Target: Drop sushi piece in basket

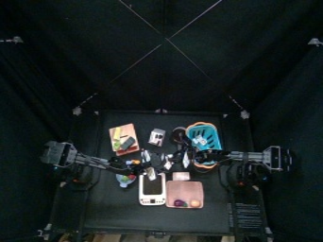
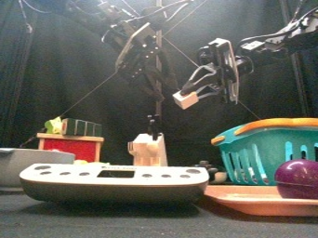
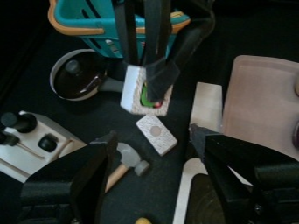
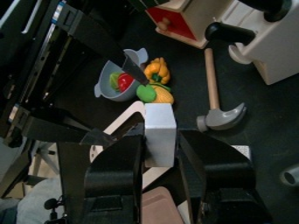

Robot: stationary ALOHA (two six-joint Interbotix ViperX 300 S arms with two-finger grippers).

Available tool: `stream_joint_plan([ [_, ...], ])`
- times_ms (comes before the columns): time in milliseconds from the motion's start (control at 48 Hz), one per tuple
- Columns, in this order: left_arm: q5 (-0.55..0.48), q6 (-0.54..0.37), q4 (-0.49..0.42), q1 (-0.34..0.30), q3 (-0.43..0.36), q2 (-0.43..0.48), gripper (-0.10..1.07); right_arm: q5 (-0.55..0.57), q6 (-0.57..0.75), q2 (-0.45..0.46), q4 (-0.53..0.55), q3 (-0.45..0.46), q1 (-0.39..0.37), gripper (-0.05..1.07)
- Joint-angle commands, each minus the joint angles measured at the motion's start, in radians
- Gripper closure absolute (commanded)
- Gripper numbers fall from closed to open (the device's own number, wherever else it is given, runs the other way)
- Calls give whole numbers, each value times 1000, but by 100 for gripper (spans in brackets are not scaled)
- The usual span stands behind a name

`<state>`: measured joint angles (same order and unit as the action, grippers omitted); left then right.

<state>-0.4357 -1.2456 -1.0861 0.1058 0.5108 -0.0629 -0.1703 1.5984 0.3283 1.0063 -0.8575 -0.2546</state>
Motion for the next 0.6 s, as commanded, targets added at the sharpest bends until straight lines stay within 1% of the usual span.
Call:
stream_joint_plan([
  [0, 23, -9, -14, -6, 18, -38, -1, 25, 0, 63, -6, 0, -6, 49],
  [83, 46, -11, -20, -9, 54, -58, -1, 80, -2, 103, -20, -6, -5, 50],
  [167, 67, -12, -14, -21, 92, -86, -1, 183, -3, 152, -37, -11, -5, 50],
  [375, 77, -14, 32, -72, 192, -170, -1, 499, -6, 265, -49, -6, -6, 50],
  [521, 77, -12, 34, -107, 262, -236, -1, 675, -8, 302, -67, -6, -11, 50],
  [583, 77, -12, 32, -121, 295, -265, -1, 726, -8, 302, -84, -5, -18, 50],
])
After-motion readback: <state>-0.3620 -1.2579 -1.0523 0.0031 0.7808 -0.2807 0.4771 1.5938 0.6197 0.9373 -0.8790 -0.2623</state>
